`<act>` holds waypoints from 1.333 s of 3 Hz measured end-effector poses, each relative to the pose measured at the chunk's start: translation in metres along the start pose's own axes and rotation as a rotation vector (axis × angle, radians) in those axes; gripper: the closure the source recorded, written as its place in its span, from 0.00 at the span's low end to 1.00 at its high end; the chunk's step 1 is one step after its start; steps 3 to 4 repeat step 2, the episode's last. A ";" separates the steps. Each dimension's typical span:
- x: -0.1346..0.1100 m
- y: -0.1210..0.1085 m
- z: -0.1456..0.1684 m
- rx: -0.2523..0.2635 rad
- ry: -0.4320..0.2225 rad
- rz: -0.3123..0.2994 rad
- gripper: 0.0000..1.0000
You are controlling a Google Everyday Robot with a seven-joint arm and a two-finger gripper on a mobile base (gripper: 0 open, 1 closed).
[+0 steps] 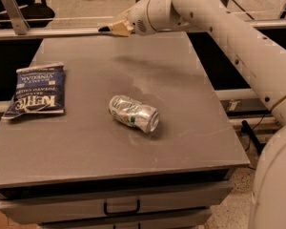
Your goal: Pick rxbar blueberry
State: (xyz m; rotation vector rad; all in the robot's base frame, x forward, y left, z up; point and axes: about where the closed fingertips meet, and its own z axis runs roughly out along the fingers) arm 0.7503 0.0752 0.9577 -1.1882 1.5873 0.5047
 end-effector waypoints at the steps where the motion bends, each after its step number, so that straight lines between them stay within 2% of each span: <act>1: -0.034 0.003 -0.025 -0.026 -0.082 -0.041 1.00; 4: -0.036 0.004 -0.026 -0.029 -0.087 -0.044 1.00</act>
Offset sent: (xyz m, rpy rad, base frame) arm -0.0145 -0.0033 0.0352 0.0459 -0.0505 0.0524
